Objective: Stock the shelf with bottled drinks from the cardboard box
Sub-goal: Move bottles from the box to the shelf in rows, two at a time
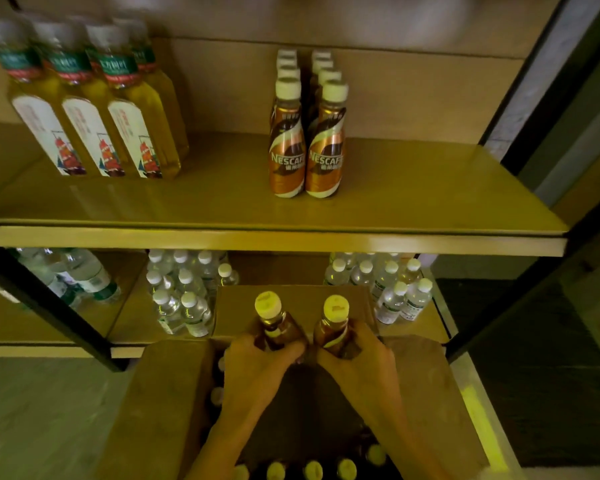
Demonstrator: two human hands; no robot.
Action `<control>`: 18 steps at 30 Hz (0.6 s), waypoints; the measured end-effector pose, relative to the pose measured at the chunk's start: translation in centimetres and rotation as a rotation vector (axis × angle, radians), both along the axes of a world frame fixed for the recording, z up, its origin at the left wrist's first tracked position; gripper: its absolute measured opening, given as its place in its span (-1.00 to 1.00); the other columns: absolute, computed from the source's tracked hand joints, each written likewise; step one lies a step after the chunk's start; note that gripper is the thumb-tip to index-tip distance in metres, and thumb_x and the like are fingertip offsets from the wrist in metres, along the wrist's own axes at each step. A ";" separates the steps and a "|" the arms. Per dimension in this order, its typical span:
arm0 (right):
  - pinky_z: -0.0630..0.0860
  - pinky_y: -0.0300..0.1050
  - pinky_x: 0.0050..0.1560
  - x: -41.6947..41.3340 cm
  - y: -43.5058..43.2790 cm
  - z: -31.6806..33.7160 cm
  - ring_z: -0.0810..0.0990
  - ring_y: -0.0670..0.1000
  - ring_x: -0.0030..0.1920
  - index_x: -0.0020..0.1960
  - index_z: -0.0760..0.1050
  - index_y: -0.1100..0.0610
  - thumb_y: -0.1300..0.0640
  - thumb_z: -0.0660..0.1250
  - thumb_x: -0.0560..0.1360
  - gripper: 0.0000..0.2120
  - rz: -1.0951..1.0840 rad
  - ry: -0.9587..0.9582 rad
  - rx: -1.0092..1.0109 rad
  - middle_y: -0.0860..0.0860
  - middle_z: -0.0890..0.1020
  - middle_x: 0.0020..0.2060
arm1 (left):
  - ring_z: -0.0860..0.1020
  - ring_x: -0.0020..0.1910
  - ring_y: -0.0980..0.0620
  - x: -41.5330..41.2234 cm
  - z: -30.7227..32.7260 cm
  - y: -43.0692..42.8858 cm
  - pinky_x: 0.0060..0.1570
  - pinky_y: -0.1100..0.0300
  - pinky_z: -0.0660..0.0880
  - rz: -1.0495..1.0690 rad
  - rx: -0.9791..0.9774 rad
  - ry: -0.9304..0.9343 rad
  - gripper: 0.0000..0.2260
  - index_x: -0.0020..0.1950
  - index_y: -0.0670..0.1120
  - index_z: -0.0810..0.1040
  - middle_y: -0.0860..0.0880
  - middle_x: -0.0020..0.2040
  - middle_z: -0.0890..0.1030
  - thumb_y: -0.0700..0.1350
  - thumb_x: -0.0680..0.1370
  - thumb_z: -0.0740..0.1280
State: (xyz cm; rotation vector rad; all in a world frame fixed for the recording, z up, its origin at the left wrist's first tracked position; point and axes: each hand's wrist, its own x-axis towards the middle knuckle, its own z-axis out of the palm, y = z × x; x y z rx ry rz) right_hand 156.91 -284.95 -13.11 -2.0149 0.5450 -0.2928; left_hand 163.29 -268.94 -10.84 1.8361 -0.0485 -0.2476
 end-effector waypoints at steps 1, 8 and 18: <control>0.61 -0.31 -0.15 -0.1 -0.1 1.4 0.65 -0.27 -0.11 0.14 0.54 -0.09 0.00 0.59 0.36 -0.60 -0.001 -0.032 -0.005 -0.21 0.70 -0.11 | 0.65 -0.15 0.24 0.1 1.5 0.0 -0.06 0.18 0.55 -0.014 -0.014 -0.021 -0.73 -0.05 0.11 0.65 0.19 -0.18 0.71 -0.07 0.33 0.62; 0.54 -0.44 -0.24 1.7 -1.2 11.8 0.61 -0.40 -0.09 0.07 0.50 -0.21 -0.06 0.60 0.33 -0.60 -0.008 -0.232 -0.015 -0.43 0.64 -0.15 | 0.60 -0.14 0.38 2.3 12.2 -0.4 -0.21 0.45 0.48 -0.055 -0.079 -0.302 -0.65 -0.02 0.21 0.56 0.29 -0.17 0.67 -0.08 0.33 0.61; 0.65 -0.10 -0.07 8.0 -2.5 20.0 0.66 -0.23 -0.11 0.05 0.54 -0.08 -0.20 0.53 0.37 -0.65 0.029 -0.318 -0.209 -0.20 0.70 -0.13 | 0.65 -0.12 0.27 8.5 18.8 -2.1 -0.10 0.20 0.63 -0.055 -0.044 -0.492 -0.65 0.08 0.08 0.64 0.17 -0.09 0.70 0.02 0.33 0.60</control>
